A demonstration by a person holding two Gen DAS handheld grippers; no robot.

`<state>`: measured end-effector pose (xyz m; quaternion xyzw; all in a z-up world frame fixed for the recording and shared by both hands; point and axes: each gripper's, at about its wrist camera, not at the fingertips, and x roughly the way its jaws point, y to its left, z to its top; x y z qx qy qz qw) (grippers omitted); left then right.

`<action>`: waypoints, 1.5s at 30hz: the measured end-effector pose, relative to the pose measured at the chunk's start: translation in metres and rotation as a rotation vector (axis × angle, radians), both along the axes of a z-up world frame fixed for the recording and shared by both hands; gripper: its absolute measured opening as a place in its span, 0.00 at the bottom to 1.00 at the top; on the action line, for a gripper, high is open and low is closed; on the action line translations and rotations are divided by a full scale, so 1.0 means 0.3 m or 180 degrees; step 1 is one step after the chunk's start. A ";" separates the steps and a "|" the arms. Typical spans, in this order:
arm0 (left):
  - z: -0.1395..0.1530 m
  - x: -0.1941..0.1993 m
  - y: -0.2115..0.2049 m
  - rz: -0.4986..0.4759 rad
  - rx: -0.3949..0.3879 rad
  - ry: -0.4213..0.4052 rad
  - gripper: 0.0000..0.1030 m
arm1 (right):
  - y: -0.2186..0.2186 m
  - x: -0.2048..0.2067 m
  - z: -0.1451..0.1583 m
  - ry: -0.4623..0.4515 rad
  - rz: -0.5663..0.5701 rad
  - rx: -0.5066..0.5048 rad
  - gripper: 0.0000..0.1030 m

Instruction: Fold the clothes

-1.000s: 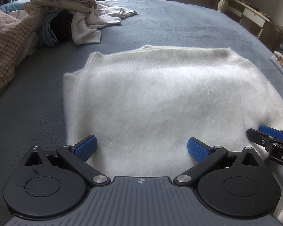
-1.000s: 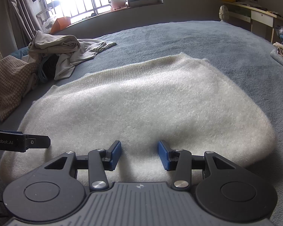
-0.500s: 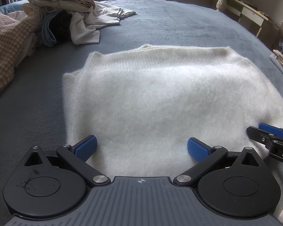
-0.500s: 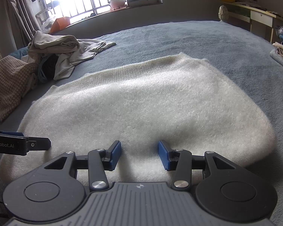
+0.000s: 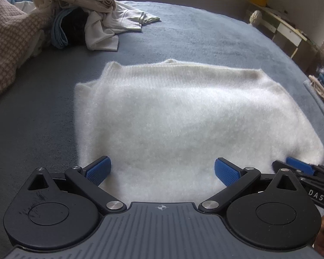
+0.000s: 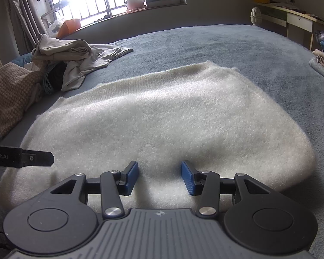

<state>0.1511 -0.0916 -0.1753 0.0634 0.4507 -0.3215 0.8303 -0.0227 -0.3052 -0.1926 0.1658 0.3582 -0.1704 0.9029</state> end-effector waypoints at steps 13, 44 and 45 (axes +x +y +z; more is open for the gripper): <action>0.049 0.014 0.057 0.0236 -0.0157 -0.0424 1.00 | 0.016 0.009 -0.004 0.0013 0.0031 -0.0057 0.54; -0.047 0.193 0.337 0.1057 -0.0097 0.0151 1.00 | 0.359 0.138 0.096 -0.0325 0.1204 -0.0323 0.56; -0.050 0.196 0.338 0.1059 -0.0082 0.0150 1.00 | 0.389 0.147 0.097 -0.0334 0.1326 -0.0330 0.57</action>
